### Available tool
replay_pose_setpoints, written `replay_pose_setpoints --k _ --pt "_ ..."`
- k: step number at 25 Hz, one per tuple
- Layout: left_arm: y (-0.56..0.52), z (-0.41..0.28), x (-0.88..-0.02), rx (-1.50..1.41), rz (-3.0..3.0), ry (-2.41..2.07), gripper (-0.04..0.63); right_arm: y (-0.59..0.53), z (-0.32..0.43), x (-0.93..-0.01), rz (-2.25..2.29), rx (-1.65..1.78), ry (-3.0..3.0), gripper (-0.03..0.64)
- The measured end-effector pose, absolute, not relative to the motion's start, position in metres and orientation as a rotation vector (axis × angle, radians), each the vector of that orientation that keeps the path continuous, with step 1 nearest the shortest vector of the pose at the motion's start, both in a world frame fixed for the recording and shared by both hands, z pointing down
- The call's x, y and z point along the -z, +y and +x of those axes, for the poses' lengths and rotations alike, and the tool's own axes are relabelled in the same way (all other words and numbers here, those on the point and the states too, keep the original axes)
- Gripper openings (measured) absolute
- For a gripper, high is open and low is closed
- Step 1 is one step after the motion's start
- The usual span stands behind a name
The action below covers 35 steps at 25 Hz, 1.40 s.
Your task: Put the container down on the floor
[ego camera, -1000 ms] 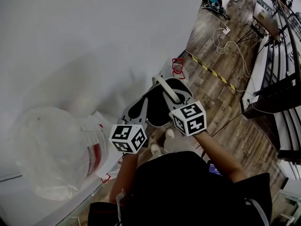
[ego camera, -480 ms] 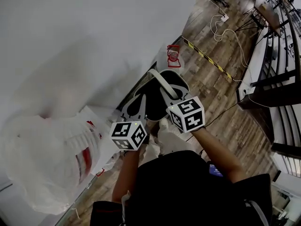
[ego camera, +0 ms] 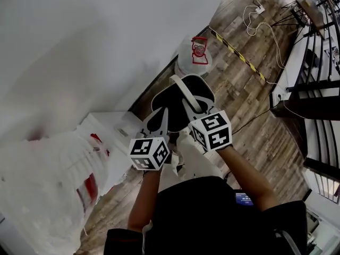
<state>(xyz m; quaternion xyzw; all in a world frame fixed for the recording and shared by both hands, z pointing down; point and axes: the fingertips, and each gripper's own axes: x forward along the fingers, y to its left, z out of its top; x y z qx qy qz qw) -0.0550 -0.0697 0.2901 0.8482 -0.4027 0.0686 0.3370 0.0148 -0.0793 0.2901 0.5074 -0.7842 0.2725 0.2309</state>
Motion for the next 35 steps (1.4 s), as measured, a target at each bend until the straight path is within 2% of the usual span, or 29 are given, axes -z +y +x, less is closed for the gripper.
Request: replay_pose_setpoints --k 25,35 --pt "-0.041 -0.071 -0.414 -0.251 2.003 -1.066 0.018 -0.050 0.021 -0.437 1.287 -0.961 -1.974 0.031" --pt "-0.027 -0.049 -0.458 -0.302 2.011 -0.985 0.018 -0.035 0.022 -0.484 1.252 -1.016 -1.923 0.031"
